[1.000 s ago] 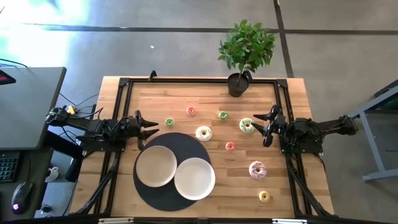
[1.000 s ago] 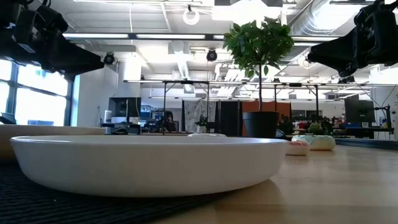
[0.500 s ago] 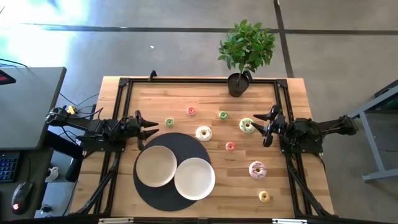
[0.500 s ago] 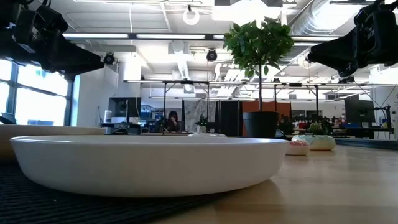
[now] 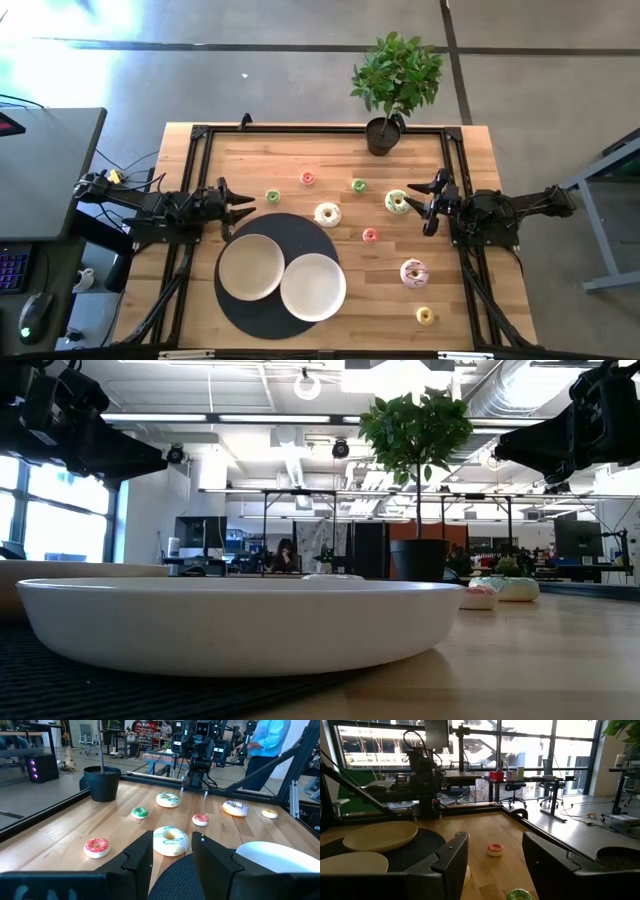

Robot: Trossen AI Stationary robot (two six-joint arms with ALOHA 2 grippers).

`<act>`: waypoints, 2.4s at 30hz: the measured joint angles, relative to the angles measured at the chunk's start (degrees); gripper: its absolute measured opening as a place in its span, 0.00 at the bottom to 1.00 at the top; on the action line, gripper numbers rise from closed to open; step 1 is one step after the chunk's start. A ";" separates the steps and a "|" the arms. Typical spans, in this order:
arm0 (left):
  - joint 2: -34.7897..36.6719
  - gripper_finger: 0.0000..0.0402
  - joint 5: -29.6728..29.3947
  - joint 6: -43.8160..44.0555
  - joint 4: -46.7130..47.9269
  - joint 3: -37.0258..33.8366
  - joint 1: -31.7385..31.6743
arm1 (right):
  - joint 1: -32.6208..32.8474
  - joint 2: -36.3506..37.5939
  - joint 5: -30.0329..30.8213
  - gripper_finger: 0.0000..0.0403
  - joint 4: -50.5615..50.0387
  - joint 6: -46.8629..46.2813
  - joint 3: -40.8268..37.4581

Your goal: Pick & Place donuts

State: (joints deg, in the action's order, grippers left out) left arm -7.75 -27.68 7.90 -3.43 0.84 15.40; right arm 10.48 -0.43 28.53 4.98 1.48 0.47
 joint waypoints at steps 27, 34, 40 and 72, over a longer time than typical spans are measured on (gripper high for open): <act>0.00 0.33 0.01 -0.02 0.00 0.00 0.00 | 0.01 0.02 0.00 0.46 0.00 0.00 0.00; 0.00 0.33 0.00 -1.54 -3.42 0.00 0.00 | 0.00 0.00 0.00 0.45 0.02 0.00 0.01; 0.02 0.33 -3.87 -4.03 -4.99 0.00 0.00 | 0.00 0.02 0.00 0.45 0.01 0.00 0.01; -3.53 0.33 -18.27 -3.33 24.13 25.29 -0.02 | 0.01 0.02 0.49 0.45 0.02 4.78 0.00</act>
State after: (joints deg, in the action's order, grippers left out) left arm -11.28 -45.95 4.58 20.69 26.13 15.38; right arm 10.50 -0.40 29.03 4.99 6.25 0.47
